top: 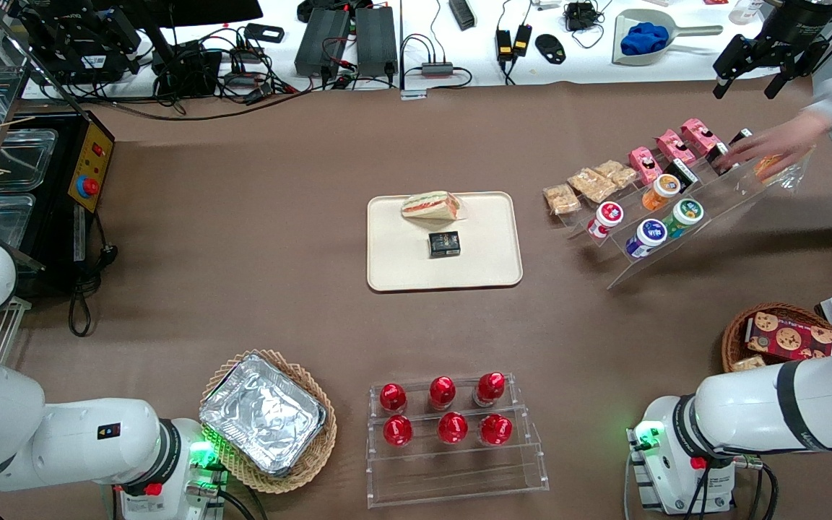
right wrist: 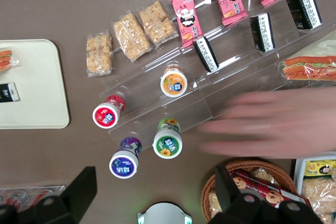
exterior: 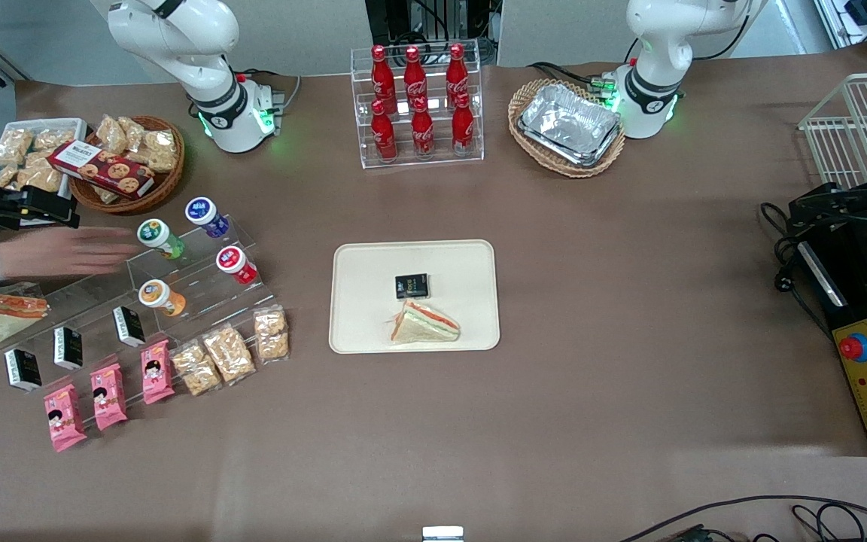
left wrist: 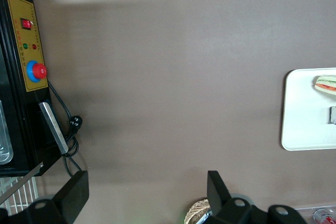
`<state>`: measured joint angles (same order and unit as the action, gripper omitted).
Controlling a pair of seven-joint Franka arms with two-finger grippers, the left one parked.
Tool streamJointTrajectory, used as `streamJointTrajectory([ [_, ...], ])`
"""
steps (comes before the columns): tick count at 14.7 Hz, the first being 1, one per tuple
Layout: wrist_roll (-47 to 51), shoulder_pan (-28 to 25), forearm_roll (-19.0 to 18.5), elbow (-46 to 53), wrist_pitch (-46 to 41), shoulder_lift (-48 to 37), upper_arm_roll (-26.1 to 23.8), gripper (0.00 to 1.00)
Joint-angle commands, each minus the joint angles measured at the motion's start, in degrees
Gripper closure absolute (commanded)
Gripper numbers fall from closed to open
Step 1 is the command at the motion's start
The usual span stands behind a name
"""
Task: Place green gum on tray
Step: 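Move the right gripper toward the acrylic stand of gum bottles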
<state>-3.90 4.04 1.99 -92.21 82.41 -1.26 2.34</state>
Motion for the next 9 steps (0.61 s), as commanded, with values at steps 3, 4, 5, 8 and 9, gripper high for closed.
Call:
streamJointTrajectory([
  [3, 0.2, -0.5, -0.7, 2.3, -1.6, 1.0, -0.1, 0.00],
  [4, 0.1, -0.6, -0.2, 2.2, -1.7, 1.0, -0.1, 0.00],
  [5, -0.3, -0.5, -0.1, 1.5, -2.7, 0.7, -0.1, 0.00],
  [8, -0.1, -0.7, 0.1, -0.5, -4.8, -2.5, -0.1, 0.00],
  [9, -0.1, -0.8, 0.1, -2.6, -4.2, -3.8, -0.2, 0.00],
])
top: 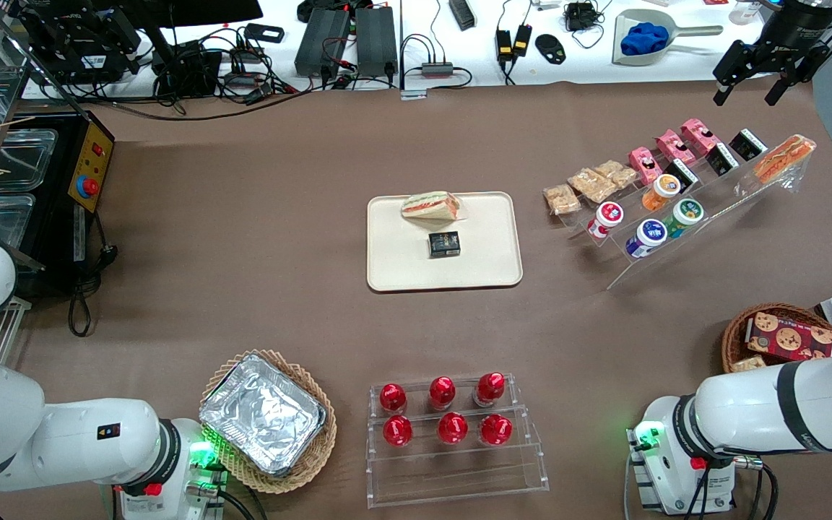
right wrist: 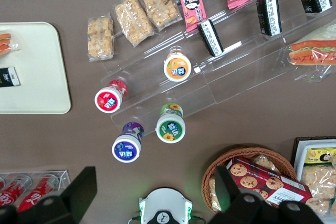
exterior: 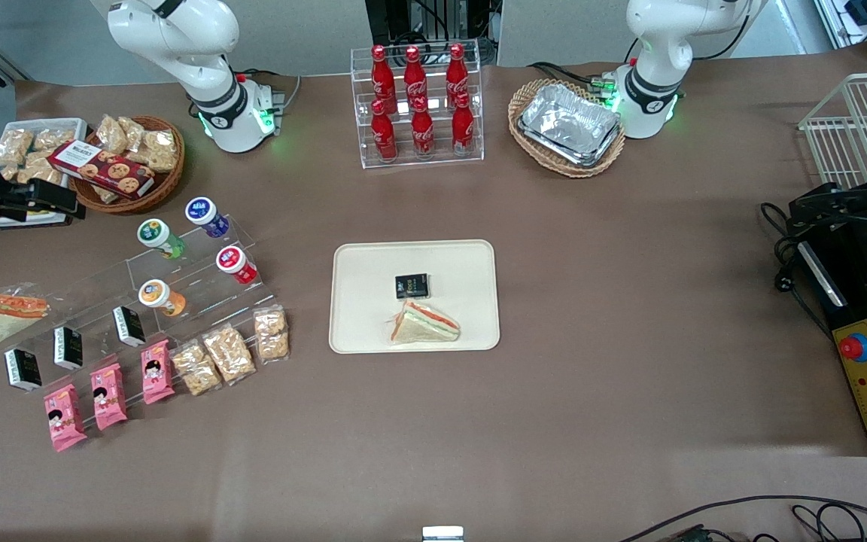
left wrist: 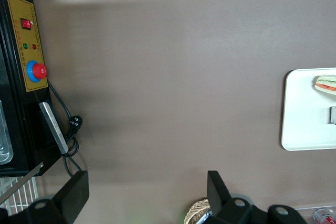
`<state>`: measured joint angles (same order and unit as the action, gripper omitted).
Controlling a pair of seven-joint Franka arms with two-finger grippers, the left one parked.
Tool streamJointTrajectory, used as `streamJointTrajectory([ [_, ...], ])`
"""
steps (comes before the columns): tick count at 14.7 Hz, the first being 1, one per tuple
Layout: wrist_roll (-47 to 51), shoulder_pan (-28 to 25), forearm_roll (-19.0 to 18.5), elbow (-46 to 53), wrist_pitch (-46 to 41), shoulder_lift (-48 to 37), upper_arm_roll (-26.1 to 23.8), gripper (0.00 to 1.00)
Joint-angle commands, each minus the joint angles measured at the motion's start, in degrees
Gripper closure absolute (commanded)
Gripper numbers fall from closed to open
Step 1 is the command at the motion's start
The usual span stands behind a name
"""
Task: Place green gum on tray
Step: 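Move the right gripper toward the acrylic stand of gum bottles, then lower the open right gripper over the green gum bottle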
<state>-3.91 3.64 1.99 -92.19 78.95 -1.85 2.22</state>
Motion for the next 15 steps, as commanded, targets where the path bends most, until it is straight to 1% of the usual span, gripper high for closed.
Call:
streamJointTrajectory([
  [1, 0.0, -0.4, 0.0, -6.0, 1.5, -5.4, -0.2, 0.00],
  [4, 0.0, -0.5, 0.0, -19.7, 9.7, -14.6, -0.4, 0.00],
  [6, 0.2, -1.0, 0.0, -26.3, 15.1, -17.4, -0.5, 0.00],
  [10, 0.5, -1.0, 0.0, -35.0, 23.0, -17.8, -0.3, 0.00],
  [15, -0.2, -0.6, -0.2, -43.2, 33.9, -16.0, 0.2, 0.00],
])
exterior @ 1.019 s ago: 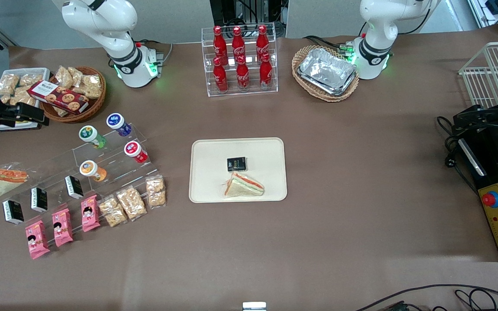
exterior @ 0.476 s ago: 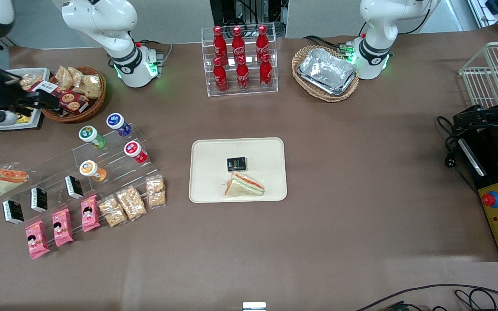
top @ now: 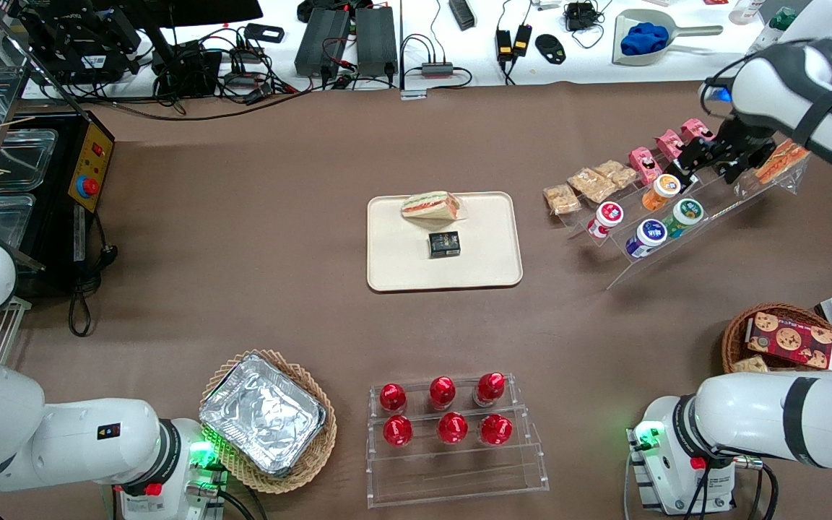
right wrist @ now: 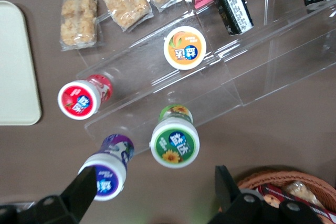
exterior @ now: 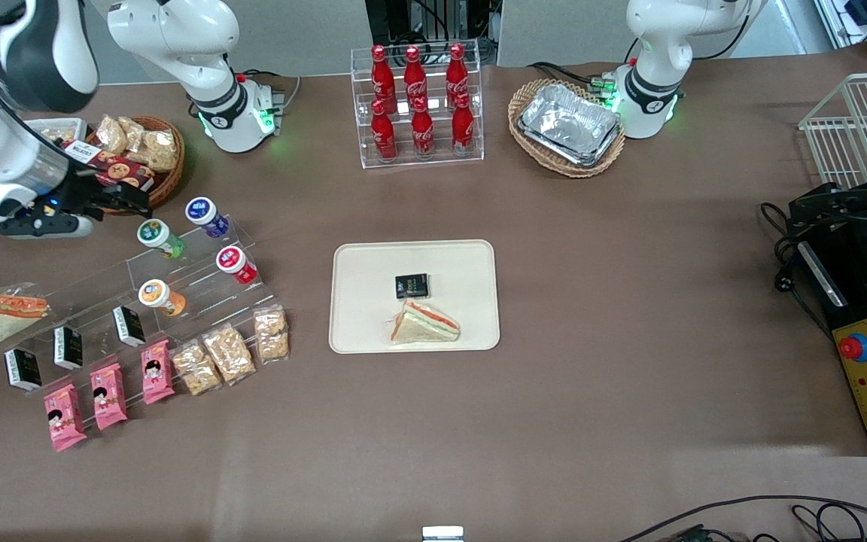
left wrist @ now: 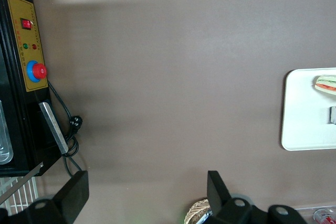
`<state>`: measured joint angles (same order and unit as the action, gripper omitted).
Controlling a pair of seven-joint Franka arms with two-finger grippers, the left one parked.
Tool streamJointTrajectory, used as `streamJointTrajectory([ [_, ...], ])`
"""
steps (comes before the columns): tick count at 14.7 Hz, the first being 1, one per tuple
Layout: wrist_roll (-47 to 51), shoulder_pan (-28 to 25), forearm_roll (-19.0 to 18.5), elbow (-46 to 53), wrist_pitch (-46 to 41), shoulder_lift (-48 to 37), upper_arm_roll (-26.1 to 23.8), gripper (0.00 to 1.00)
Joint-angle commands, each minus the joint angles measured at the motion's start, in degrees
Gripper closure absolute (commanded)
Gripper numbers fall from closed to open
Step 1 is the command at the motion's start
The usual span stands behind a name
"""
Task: Place green gum on tray
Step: 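Lower the open right gripper over the green gum bottle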
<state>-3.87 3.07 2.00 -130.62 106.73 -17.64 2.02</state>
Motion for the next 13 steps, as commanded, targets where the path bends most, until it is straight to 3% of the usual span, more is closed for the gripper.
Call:
streamJointTrajectory([
  [1, -0.3, 0.0, -0.2, -6.3, 7.8, 0.1, 0.4, 0.00],
  [9, -1.0, 0.6, -0.9, -9.3, 12.4, 3.4, 0.4, 0.00],
  [13, -1.1, 0.6, -0.9, -10.3, 13.8, 4.6, 0.4, 0.05],
])
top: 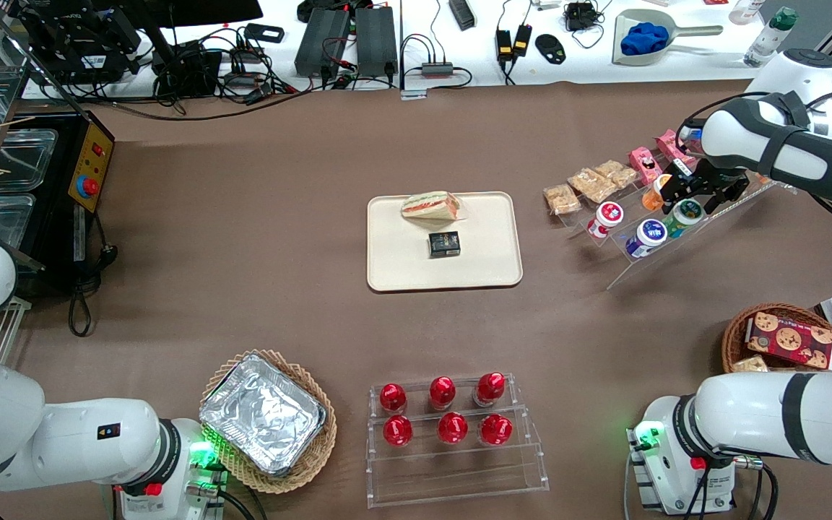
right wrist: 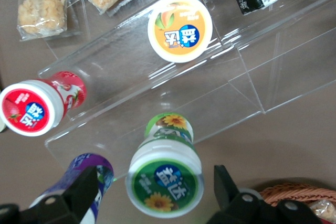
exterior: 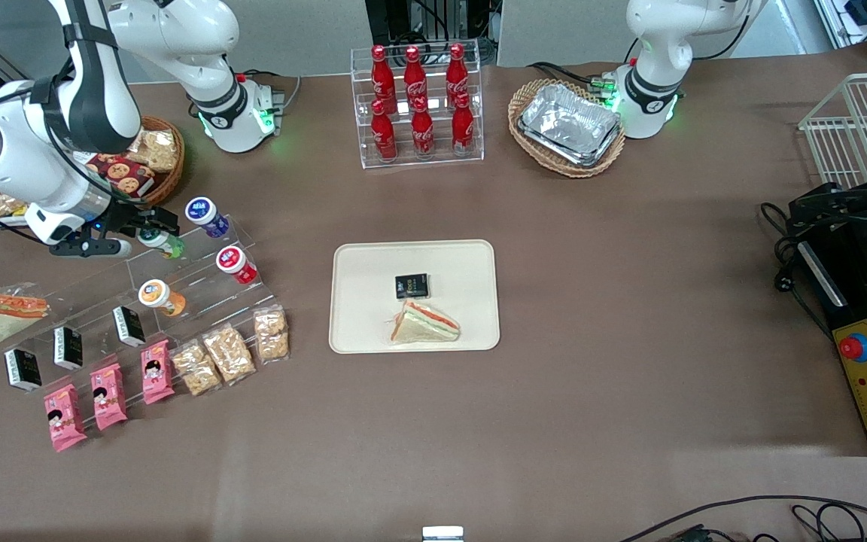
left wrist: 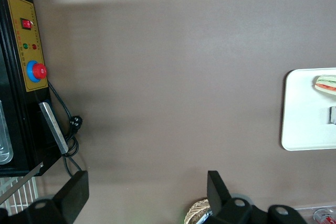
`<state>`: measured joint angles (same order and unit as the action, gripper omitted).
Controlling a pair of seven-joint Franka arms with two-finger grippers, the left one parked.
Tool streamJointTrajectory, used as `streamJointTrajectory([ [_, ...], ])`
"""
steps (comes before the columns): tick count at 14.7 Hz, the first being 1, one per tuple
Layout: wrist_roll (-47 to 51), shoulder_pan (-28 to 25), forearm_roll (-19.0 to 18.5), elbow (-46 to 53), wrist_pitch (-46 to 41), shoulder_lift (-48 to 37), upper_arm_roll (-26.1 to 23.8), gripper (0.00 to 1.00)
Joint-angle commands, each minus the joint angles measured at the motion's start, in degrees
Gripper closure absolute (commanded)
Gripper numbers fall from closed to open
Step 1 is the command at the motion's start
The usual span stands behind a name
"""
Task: Place green gum on tray
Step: 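Lower the open right gripper over the green gum bottle, then close the right gripper on the green gum bottle and lift it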
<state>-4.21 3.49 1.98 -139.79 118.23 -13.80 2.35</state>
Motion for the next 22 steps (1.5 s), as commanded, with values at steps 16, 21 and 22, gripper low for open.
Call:
streamJointTrajectory([
  [16, -7.0, 1.6, -0.8, 15.2, -14.5, 3.0, 0.9, 0.65],
  [21, -6.7, 1.3, -0.4, 33.1, -29.9, 8.5, 0.5, 0.65],
  [22, -6.6, 1.2, -0.1, 36.4, -32.9, 9.7, 0.2, 0.65],
])
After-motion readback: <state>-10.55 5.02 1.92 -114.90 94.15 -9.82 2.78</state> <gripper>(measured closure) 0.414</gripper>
